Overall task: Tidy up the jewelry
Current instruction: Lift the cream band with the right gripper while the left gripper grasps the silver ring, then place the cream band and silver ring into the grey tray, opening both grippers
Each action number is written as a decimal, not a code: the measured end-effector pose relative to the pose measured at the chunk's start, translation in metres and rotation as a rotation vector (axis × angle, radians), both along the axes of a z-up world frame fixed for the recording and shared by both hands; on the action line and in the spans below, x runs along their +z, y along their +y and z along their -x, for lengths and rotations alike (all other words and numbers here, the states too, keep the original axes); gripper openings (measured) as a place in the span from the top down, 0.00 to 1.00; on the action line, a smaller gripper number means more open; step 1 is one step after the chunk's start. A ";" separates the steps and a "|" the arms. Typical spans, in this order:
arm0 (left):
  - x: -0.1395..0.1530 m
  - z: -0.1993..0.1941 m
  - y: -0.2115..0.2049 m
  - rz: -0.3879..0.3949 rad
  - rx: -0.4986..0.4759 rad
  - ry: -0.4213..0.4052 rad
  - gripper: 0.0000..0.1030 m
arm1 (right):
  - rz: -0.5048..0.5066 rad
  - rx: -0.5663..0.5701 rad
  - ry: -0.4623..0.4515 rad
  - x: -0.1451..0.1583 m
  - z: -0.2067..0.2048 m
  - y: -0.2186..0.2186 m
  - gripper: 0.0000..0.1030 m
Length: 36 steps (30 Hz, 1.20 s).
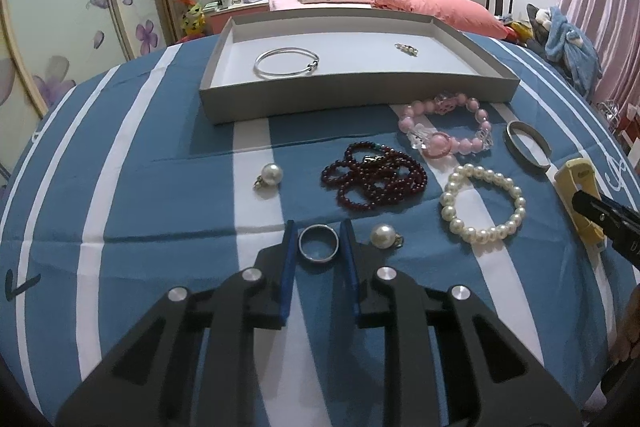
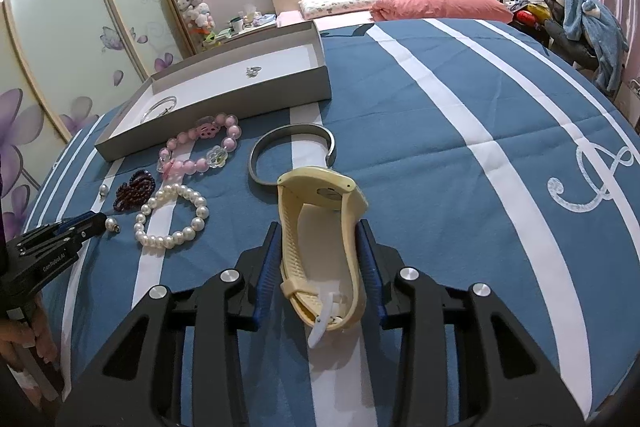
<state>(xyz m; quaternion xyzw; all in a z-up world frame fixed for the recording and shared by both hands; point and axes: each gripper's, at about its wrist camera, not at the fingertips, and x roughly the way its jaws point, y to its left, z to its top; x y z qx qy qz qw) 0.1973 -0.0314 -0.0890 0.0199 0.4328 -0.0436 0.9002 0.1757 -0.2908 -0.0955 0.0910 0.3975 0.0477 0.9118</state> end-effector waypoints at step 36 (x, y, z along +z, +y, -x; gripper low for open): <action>0.066 0.057 0.009 0.084 0.066 -0.357 0.79 | -0.018 0.134 -0.337 0.069 0.021 0.043 0.65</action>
